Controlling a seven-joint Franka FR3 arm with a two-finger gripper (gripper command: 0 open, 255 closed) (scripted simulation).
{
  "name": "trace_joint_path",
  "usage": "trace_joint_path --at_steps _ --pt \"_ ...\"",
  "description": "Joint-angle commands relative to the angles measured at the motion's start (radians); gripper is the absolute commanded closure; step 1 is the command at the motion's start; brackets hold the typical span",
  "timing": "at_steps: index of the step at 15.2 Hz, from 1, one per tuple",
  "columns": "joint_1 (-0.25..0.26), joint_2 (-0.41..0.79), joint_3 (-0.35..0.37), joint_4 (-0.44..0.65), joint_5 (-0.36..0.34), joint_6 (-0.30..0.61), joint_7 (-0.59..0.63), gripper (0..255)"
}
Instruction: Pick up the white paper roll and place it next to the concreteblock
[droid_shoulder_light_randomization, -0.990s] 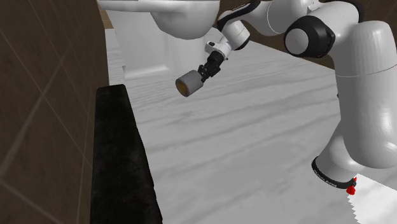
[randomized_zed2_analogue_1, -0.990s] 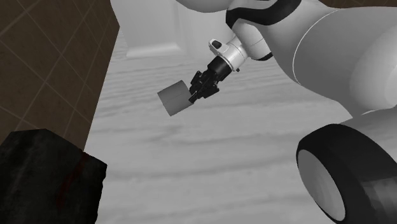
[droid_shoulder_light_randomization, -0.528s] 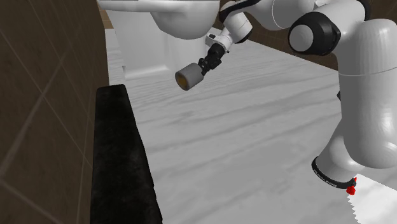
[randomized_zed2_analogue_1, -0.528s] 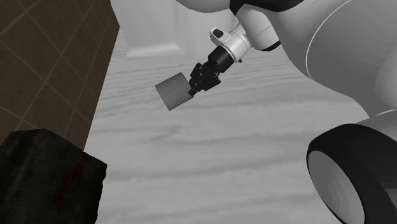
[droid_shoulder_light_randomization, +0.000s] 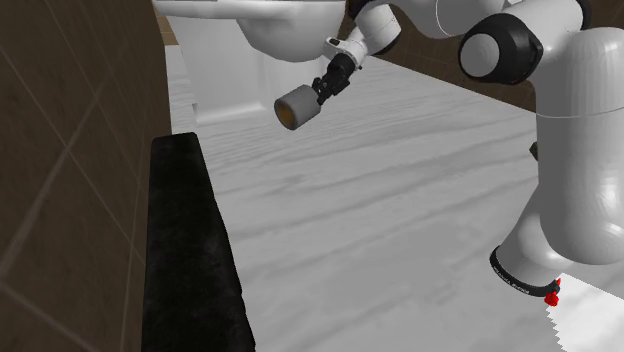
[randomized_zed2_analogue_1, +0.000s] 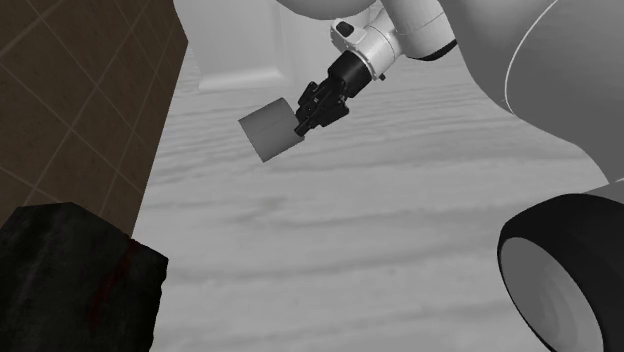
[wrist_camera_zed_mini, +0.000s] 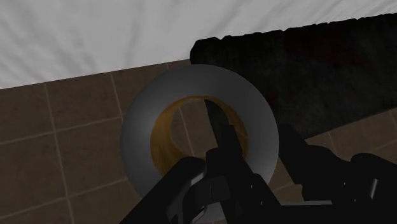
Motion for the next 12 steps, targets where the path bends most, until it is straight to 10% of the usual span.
trace_joint_path --at_steps 1,12 --pt "-0.003 -0.007 -0.001 0.016 0.001 -0.013 0.018 255" --pt "-0.026 -0.024 0.000 0.125 0.022 -0.081 0.123 255"
